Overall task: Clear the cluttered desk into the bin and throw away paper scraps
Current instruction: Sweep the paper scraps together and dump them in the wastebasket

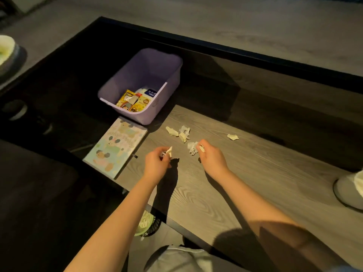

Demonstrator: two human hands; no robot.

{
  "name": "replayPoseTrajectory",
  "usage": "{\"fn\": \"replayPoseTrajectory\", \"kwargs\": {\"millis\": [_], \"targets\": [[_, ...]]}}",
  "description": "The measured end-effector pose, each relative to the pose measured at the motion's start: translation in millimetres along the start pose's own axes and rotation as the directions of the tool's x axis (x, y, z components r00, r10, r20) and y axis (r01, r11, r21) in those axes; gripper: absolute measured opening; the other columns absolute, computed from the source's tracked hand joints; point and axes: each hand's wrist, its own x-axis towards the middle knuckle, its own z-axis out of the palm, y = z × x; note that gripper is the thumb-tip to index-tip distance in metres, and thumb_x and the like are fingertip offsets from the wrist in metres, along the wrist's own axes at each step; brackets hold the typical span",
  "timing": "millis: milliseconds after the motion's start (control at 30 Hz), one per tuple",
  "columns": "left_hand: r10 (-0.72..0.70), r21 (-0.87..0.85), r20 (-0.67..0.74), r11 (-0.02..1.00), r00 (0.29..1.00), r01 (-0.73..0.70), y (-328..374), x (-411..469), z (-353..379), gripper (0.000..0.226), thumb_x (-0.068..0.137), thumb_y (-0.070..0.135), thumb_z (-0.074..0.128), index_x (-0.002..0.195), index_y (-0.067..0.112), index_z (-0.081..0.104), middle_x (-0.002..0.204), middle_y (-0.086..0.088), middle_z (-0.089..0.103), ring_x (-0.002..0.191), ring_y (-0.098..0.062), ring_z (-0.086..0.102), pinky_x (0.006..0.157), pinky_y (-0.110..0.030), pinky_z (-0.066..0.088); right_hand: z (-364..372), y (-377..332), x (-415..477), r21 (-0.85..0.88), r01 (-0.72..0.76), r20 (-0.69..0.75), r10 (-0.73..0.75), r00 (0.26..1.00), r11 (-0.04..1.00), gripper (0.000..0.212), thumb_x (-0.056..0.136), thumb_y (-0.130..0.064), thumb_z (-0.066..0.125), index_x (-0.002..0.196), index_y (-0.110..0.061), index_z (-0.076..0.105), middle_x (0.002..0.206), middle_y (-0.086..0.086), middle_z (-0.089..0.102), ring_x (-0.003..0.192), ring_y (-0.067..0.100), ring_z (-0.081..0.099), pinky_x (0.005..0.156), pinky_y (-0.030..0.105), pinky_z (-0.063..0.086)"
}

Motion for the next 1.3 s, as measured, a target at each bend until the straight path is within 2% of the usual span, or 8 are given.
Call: {"fn": "replayPoseTrajectory", "kwargs": {"millis": [267,467,667,767,867,1033,1200,1300], "targets": [[-0.075,-0.128,-0.123,0.990,0.990,0.059,-35,-36,-62,0.022,0.093,0.012,0.051,0.113,0.009,0.059,0.077,-0.007,0.063,0.058,-0.013,0.057,0.065,-0.030,0.049,32,-71,-27,0.016,0.094,0.138,-0.095,0.986,0.995,0.021,0.099,-0.030,0.040,0.106,-0.016,0.054,0.091,0.010,0.063,0.082,0.026,0.059,0.073,0.043,0.050],[-0.162,-0.196,-0.254,0.974,0.954,0.113,-108,-76,-108,0.020,0.090,0.009,0.053,0.108,0.008,0.063,0.070,-0.002,0.061,0.056,-0.017,0.060,0.059,-0.028,0.050,85,-115,-63,0.024,0.163,0.244,-0.164,0.956,0.986,0.019,0.098,-0.028,0.046,0.095,-0.012,0.055,0.082,0.015,0.061,0.074,0.031,0.057,0.061,0.039,0.042],[-0.264,-0.252,-0.341,0.950,0.902,0.183,-184,-113,-135,0.020,0.089,0.002,0.051,0.103,0.009,0.064,0.068,0.007,0.057,0.053,-0.007,0.057,0.050,-0.010,0.043,150,-153,-91,0.007,0.258,0.363,-0.242,0.900,0.966,0.025,0.098,-0.029,0.046,0.096,-0.006,0.056,0.083,0.019,0.061,0.077,0.033,0.056,0.062,0.038,0.039],[-0.346,-0.266,-0.354,0.928,0.869,0.261,-226,-132,-140,0.019,0.090,0.004,0.052,0.103,0.010,0.064,0.073,0.002,0.060,0.060,-0.012,0.059,0.057,-0.014,0.044,192,-159,-103,0.023,0.288,0.449,-0.267,0.853,0.958,0.024,0.096,-0.029,0.048,0.097,-0.007,0.057,0.084,0.019,0.062,0.079,0.034,0.057,0.066,0.040,0.043],[-0.409,-0.284,-0.368,0.905,0.835,0.318,-268,-142,-134,0.019,0.089,0.005,0.053,0.102,0.010,0.065,0.083,-0.002,0.062,0.073,-0.018,0.060,0.067,-0.026,0.044,237,-155,-106,0.027,0.289,0.550,-0.255,0.795,0.957,0.021,0.097,-0.030,0.047,0.092,-0.011,0.055,0.081,0.013,0.061,0.078,0.031,0.058,0.066,0.041,0.045],[-0.545,-0.347,-0.333,0.830,0.769,0.438,-341,-152,-96,0.017,0.091,0.005,0.052,0.099,0.015,0.063,0.076,0.008,0.058,0.066,-0.005,0.055,0.059,-0.018,0.042,316,-116,-101,-0.032,0.259,0.639,-0.180,0.748,0.965,0.018,0.097,-0.028,0.047,0.090,-0.012,0.054,0.088,0.014,0.061,0.081,0.028,0.056,0.065,0.031,0.038],[-0.596,-0.340,-0.298,0.796,0.746,0.501,-408,-154,-39,0.018,0.090,0.002,0.050,0.096,0.014,0.062,0.076,-0.002,0.060,0.059,-0.007,0.054,0.055,-0.019,0.041,385,-56,-88,-0.127,0.290,0.678,-0.131,0.723,0.949,0.020,0.097,-0.025,0.047,0.096,-0.006,0.054,0.096,0.021,0.062,0.090,0.037,0.058,0.070,0.036,0.041],[-0.620,-0.324,-0.270,0.779,0.737,0.537,-443,-148,-3,0.019,0.089,0.002,0.049,0.099,0.009,0.064,0.079,-0.004,0.060,0.065,-0.014,0.058,0.064,-0.026,0.045,420,-18,-78,-0.177,0.330,0.704,-0.115,0.701,0.927,0.023,0.097,-0.024,0.046,0.100,-0.003,0.054,0.098,0.021,0.063,0.091,0.037,0.058,0.068,0.036,0.040]]}}
